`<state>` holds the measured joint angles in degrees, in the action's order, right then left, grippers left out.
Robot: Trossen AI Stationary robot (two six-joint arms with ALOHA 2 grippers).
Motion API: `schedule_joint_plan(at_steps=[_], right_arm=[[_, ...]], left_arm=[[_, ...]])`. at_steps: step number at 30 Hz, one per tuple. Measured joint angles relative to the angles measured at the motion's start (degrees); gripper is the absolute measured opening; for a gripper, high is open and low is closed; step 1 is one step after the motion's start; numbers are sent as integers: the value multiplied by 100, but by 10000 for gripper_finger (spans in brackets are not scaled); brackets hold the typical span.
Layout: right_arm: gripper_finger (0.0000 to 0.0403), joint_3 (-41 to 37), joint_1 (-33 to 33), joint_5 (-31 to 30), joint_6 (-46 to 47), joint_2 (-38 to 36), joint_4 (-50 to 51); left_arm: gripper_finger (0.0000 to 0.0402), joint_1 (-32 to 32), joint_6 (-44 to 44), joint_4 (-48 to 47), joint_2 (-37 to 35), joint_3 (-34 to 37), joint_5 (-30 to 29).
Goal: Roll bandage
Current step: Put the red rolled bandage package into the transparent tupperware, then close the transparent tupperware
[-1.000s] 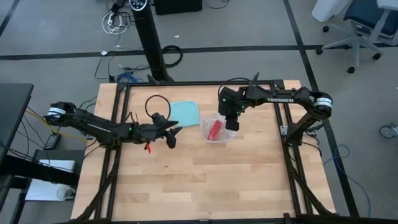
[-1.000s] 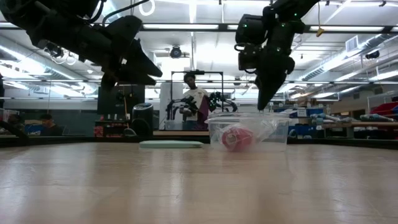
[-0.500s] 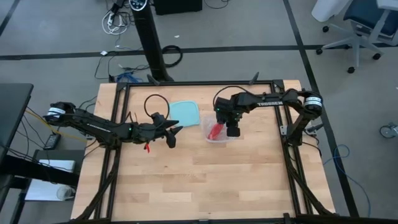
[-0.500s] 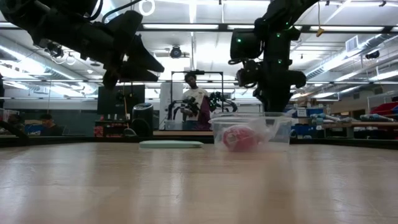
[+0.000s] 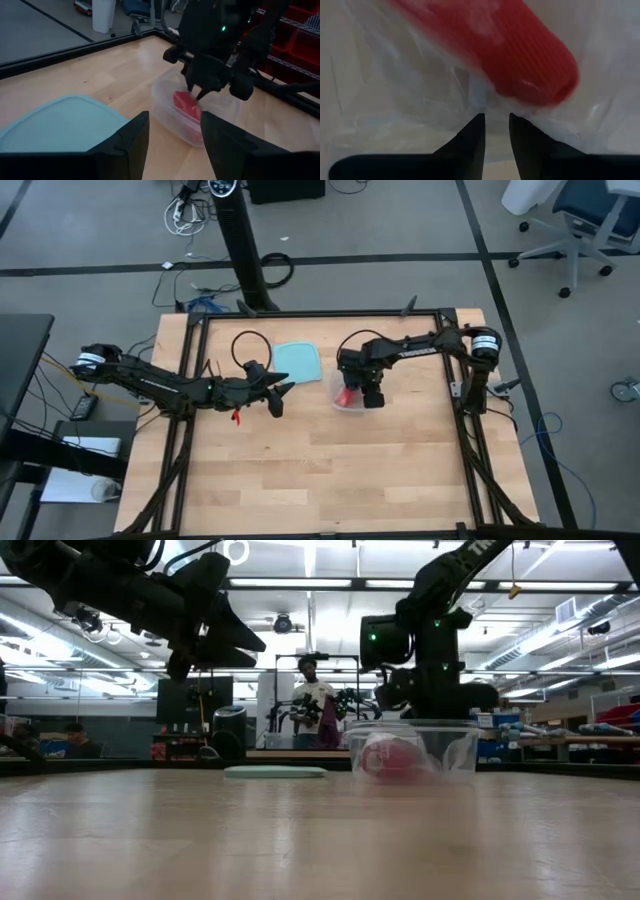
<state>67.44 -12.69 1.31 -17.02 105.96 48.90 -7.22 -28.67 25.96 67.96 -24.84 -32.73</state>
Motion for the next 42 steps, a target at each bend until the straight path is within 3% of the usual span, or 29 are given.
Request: schedule_joint_plan(at_steps=[7, 21, 26, 36, 42], right_arm=[[89, 53, 0, 25, 5, -54, 214], [89, 1154, -35, -198, 39, -418, 855], [89, 1283, -47, 140, -53, -418, 197], [88, 1285, -440, 1009, -180, -390, -1495], [88, 1286, -649, 1058, -472, -291, -1921]], left_arm=[[181, 0, 28, -10, 0, 0, 0], [181, 0, 122, -48, 0, 0, 113], [181, 16, -135, -592, -2, -2, 373], [181, 372, -1039, -2569, -22, -4, 964], [181, 613, -920, -3402, -22, -4, 757]])
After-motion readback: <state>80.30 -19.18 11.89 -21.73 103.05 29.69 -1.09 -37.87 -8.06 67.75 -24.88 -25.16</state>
